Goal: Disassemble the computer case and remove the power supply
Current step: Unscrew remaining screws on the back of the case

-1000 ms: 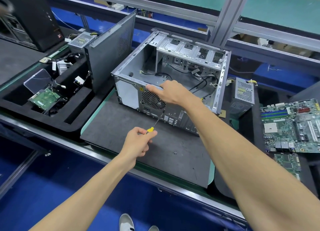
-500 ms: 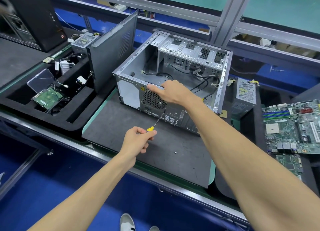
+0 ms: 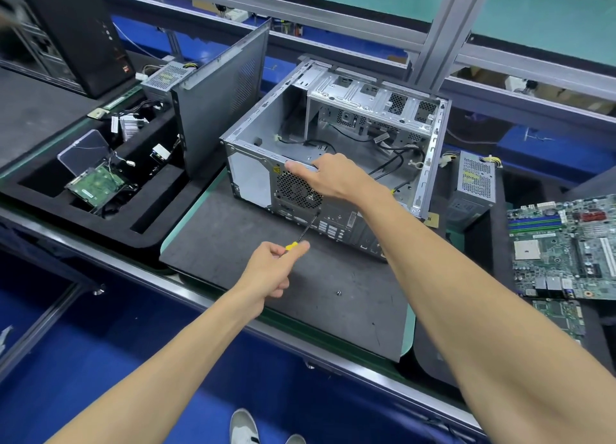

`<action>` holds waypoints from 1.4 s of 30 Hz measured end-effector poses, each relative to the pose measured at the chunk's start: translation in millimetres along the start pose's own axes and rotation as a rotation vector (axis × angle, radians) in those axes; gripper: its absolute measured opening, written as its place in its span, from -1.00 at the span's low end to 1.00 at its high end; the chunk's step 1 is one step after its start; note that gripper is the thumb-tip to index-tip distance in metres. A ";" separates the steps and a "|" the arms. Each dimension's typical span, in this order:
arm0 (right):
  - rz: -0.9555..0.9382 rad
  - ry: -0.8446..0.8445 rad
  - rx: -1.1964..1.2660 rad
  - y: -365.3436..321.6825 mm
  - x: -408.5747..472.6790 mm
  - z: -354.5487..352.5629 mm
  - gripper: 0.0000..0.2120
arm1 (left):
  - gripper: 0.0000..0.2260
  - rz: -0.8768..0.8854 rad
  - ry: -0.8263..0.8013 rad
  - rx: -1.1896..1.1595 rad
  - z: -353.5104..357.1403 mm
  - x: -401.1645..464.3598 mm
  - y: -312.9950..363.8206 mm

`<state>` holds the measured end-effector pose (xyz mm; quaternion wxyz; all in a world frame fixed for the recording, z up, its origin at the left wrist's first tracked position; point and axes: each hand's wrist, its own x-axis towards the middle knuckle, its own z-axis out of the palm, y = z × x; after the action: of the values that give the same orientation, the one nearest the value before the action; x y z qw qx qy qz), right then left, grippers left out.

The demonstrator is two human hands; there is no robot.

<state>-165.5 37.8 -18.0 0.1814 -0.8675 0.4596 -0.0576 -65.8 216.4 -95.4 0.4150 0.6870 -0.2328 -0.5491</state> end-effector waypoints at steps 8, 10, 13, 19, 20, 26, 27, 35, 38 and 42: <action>-0.009 0.005 -0.010 1.7 3.0 2.4 -0.30 | -0.60 -0.014 -0.017 0.030 -9.1 -3.9 -0.2; -0.013 0.002 -0.017 1.5 3.7 2.1 -0.29 | -0.53 -0.044 -0.037 0.095 -7.5 -3.7 4.4; -0.009 0.004 -0.020 2.0 3.5 2.1 -0.29 | -0.66 0.027 -0.003 0.134 -3.0 -3.9 7.3; -0.001 0.003 -0.029 2.8 4.8 4.1 -0.30 | -0.74 0.166 0.036 0.076 -7.4 -4.5 4.0; 0.000 0.005 -0.028 2.7 4.9 4.5 -0.30 | -0.71 0.155 0.023 0.103 -8.3 -3.9 5.6; 0.003 0.005 -0.027 3.4 6.0 4.7 -0.30 | -0.66 0.057 -0.023 0.102 -5.7 -1.4 11.6; 0.004 0.004 -0.030 3.9 6.0 5.0 -0.30 | -0.69 0.079 0.007 0.110 -4.5 -1.9 10.2; -0.004 -0.005 -0.039 4.2 8.1 6.2 -0.28 | -0.62 0.037 -0.043 0.099 -5.0 -4.2 10.2; -0.002 -0.008 -0.036 4.6 7.7 6.4 -0.27 | -0.65 0.051 -0.015 0.108 -2.8 -2.8 7.8; 0.002 -0.005 -0.046 4.9 7.8 6.2 -0.27 | -0.74 0.113 0.022 0.060 -1.2 -2.3 4.6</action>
<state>-163.2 30.6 -26.1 0.1627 -0.8712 0.4610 -0.0445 -64.6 216.1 -90.2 0.4271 0.6908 -0.2829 -0.5102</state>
